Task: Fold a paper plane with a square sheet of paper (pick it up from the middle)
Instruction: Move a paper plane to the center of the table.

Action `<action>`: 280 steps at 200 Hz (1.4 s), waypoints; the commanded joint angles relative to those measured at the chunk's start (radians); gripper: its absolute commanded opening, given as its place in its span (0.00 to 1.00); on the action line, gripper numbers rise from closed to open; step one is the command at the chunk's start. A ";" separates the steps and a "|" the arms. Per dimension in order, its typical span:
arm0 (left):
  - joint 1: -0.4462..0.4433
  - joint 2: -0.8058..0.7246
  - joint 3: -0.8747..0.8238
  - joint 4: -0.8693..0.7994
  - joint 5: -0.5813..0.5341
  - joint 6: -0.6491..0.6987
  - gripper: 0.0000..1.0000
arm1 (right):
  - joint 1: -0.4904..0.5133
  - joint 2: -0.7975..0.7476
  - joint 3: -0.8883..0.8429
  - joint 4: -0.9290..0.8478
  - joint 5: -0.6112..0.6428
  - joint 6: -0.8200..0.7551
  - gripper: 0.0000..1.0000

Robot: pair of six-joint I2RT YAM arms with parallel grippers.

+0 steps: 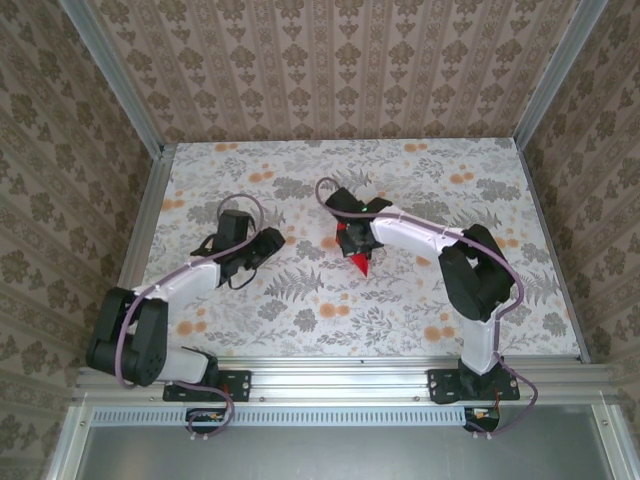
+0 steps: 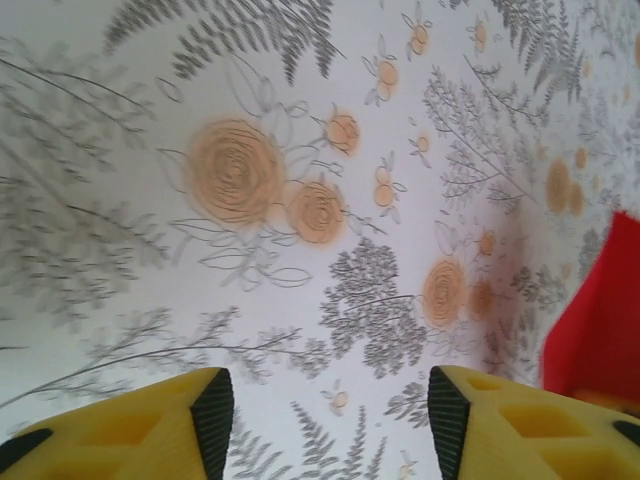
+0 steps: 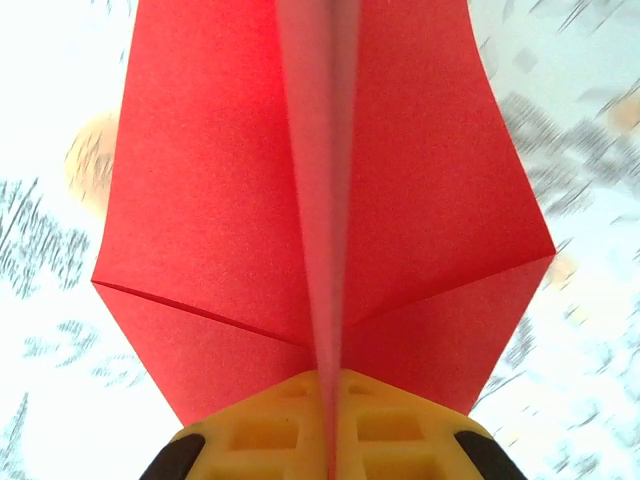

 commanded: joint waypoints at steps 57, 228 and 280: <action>0.090 -0.170 0.042 -0.381 -0.244 0.186 0.88 | -0.068 0.202 0.221 -0.001 -0.052 -0.019 0.07; 0.135 -0.192 0.101 -0.449 -0.294 0.271 1.00 | -0.056 0.320 0.430 -0.104 0.027 0.184 0.24; 0.136 -0.217 0.169 -0.508 -0.356 0.312 1.00 | -0.061 0.015 0.329 -0.089 0.078 0.142 0.61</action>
